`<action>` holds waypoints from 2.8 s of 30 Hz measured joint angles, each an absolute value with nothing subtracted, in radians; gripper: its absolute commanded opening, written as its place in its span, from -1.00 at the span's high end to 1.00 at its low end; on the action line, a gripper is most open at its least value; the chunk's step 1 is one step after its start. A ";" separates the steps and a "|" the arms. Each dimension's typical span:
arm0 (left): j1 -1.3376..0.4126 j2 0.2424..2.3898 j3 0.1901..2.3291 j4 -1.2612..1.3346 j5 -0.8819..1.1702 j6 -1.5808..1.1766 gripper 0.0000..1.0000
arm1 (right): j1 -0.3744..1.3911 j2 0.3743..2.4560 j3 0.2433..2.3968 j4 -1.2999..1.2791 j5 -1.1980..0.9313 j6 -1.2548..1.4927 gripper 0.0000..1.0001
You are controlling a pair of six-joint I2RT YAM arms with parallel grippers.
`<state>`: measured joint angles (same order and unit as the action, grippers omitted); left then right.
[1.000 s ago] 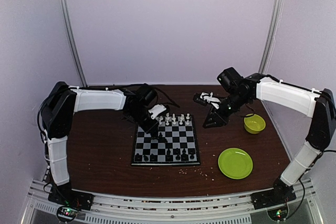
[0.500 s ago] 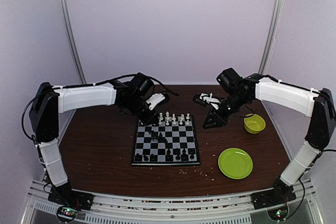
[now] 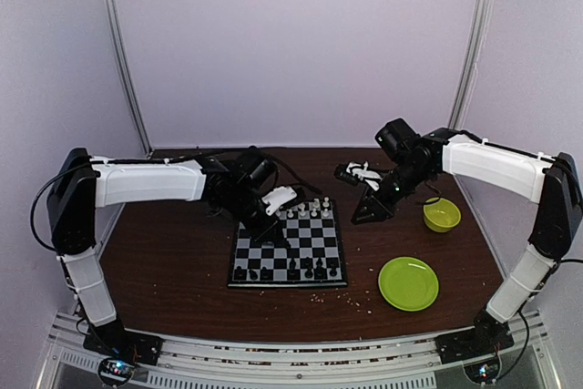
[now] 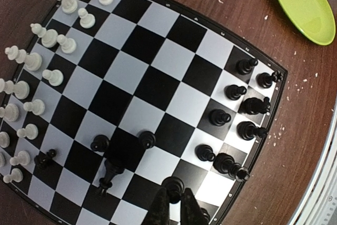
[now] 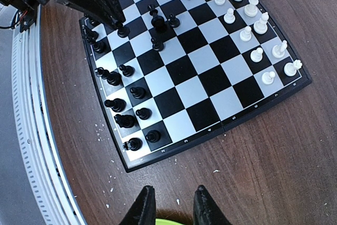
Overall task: Set up the chess pieces on the board
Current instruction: Place the pawn on the chessboard, then move the pawn to e7.
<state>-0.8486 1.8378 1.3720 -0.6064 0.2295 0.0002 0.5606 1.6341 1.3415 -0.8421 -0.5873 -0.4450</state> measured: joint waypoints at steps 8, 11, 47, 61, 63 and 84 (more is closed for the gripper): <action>-0.870 1.887 1.368 -0.608 0.256 0.001 0.83 | 0.561 1.635 1.341 -0.843 -0.587 -0.445 0.49; -0.872 1.891 1.367 -0.607 0.257 0.001 0.83 | 0.561 1.635 1.341 -0.843 -0.587 -0.445 0.49; -0.877 1.986 1.397 -0.594 0.218 -0.003 0.76 | 0.561 1.644 1.341 -0.849 -0.588 -0.445 0.49; -0.885 1.937 1.338 -0.602 0.222 -0.004 0.84 | 0.561 1.651 1.341 -0.850 -0.588 -0.445 0.50; -0.890 1.937 1.337 -0.601 0.222 -0.004 0.84 | 0.561 1.657 1.341 -0.850 -0.588 -0.445 0.49; -0.897 1.897 1.367 -0.677 0.216 0.012 0.28 | 0.561 1.662 1.341 -0.860 -0.588 -0.445 0.50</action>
